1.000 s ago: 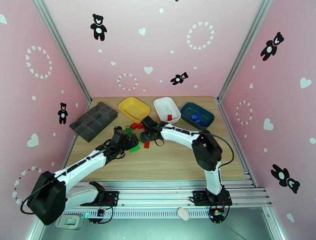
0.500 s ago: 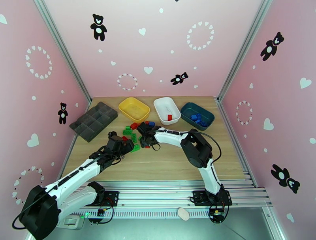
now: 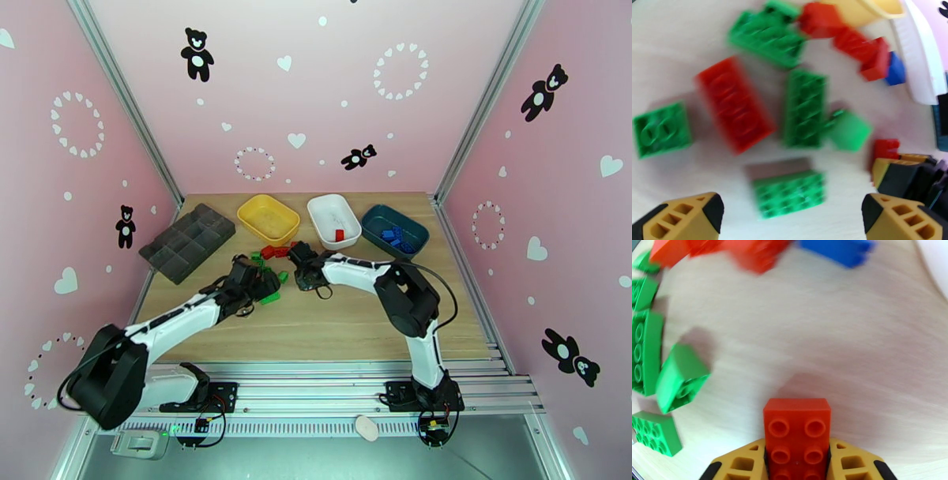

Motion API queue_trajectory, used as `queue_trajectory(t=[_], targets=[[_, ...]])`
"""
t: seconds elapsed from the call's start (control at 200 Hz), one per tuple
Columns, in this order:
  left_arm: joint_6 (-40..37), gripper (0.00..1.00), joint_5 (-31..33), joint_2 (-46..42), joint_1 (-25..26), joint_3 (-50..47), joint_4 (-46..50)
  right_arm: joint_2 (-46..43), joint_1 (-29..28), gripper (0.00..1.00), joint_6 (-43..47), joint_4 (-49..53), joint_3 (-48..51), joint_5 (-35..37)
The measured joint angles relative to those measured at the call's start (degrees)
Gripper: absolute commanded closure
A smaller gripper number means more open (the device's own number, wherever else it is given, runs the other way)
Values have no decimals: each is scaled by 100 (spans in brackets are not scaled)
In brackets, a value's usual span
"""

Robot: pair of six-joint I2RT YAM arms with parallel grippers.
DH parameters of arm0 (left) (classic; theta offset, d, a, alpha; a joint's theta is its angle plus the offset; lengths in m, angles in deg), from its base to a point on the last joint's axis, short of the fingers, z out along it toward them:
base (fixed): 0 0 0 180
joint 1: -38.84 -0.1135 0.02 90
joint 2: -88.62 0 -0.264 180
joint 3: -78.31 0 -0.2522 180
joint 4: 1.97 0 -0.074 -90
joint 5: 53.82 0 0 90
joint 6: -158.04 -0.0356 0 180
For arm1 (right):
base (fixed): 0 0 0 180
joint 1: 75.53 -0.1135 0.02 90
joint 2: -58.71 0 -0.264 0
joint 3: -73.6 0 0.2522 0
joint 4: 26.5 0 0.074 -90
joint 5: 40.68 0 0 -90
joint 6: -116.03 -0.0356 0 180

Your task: Sort the legos into containers by color

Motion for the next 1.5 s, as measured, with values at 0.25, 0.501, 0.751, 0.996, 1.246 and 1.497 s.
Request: queue_trajectory(t=[0.25,0.501,0.751,0.996,1.246,1.497], targets=[[-83,2,-546,1447,343,1631,-348,-507,765,72,254,9,28,-173],[-66,2,-1231,2728,337,3097,-555,-551,1843,72,483,184,-590,-546],[-46,2,-1641,3276,177,4129,-597,90,2326,60,568,426,-2205,-752],[-164,2,-1639,3268,61,4238,-533,682,2391,44,610,800,-2949,-876],[-409,3,-1316,2667,61,3560,-262,621,2323,42,667,855,-2793,-909],[-678,6,-769,1646,11,2778,-42,66,1919,42,796,844,-2203,-839]])
